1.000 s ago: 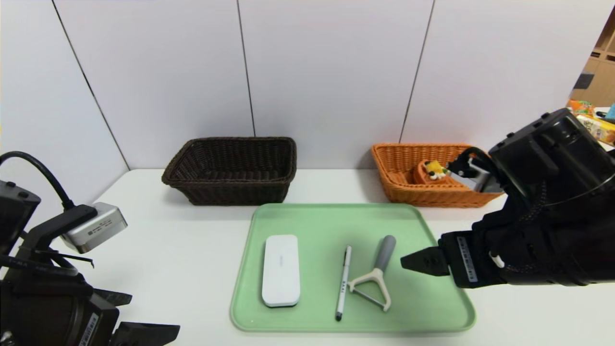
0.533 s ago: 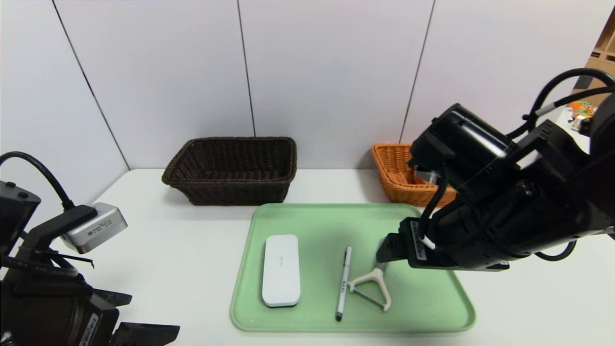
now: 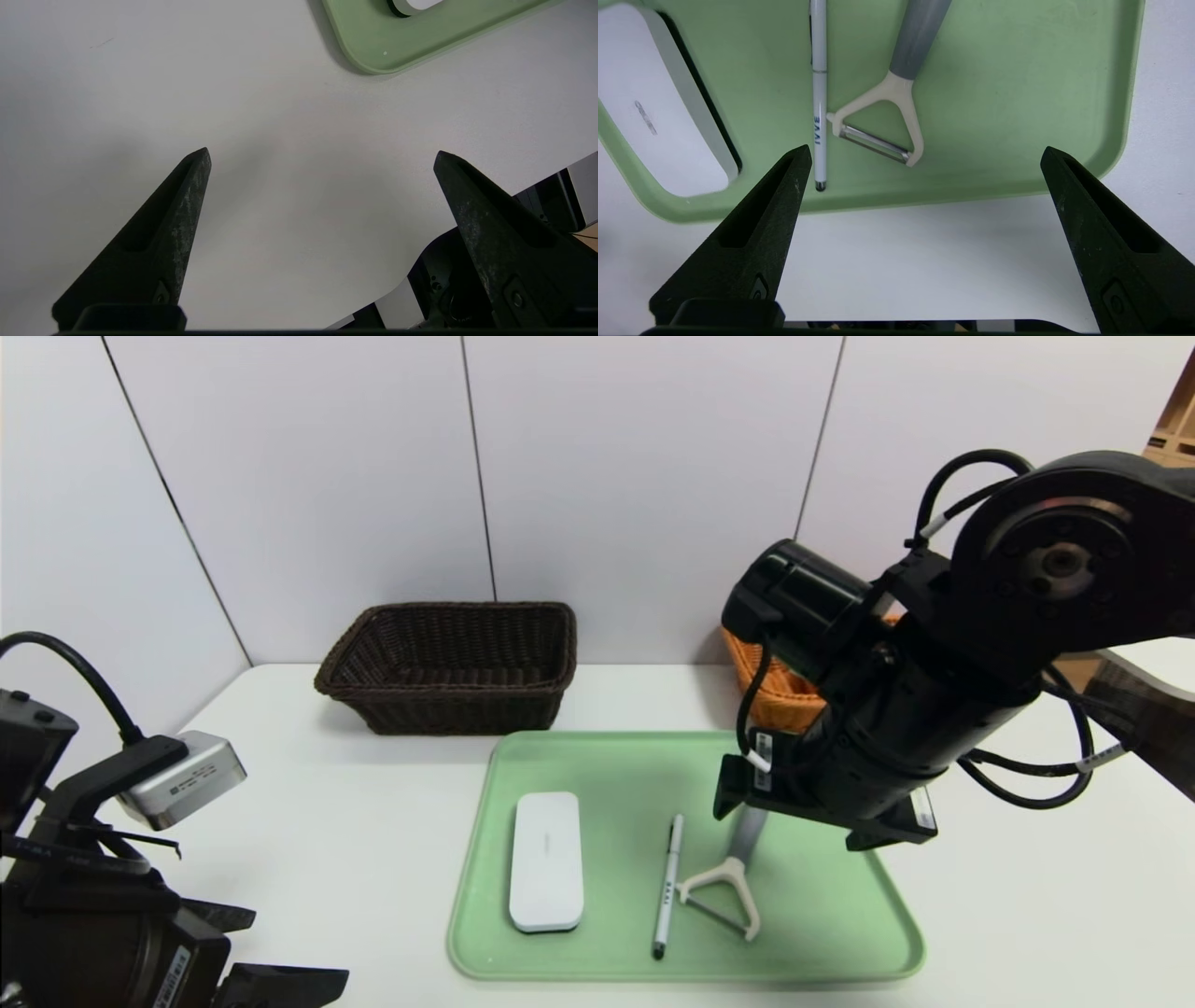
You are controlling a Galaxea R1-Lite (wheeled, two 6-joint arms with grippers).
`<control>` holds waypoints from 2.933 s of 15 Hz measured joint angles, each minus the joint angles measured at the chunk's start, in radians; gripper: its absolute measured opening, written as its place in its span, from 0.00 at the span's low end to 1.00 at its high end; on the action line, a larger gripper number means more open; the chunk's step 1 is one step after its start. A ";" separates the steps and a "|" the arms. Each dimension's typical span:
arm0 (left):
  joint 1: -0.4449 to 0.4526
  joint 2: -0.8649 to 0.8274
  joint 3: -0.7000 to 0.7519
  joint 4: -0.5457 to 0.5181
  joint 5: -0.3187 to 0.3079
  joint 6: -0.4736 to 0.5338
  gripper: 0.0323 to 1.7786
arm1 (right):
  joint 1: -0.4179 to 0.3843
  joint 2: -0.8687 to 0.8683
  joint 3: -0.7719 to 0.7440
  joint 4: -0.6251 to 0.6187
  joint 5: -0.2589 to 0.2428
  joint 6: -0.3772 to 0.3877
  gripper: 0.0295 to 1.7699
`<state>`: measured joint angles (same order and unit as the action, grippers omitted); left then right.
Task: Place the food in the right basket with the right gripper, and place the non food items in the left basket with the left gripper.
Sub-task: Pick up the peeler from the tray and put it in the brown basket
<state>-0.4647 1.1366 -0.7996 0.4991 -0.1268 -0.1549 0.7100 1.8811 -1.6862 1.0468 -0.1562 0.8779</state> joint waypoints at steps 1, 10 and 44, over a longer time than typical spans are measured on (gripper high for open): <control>0.000 -0.001 0.001 0.000 0.000 0.000 0.95 | -0.012 0.020 -0.026 0.014 0.005 0.031 0.96; 0.000 -0.005 0.006 0.000 0.000 0.001 0.95 | -0.044 0.150 -0.058 0.034 0.018 0.139 0.96; 0.001 -0.014 0.021 0.000 0.002 0.003 0.95 | -0.076 0.324 -0.145 0.069 0.005 0.108 0.13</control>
<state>-0.4640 1.1223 -0.7787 0.4987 -0.1249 -0.1519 0.6340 2.2053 -1.8315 1.1155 -0.1515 0.9862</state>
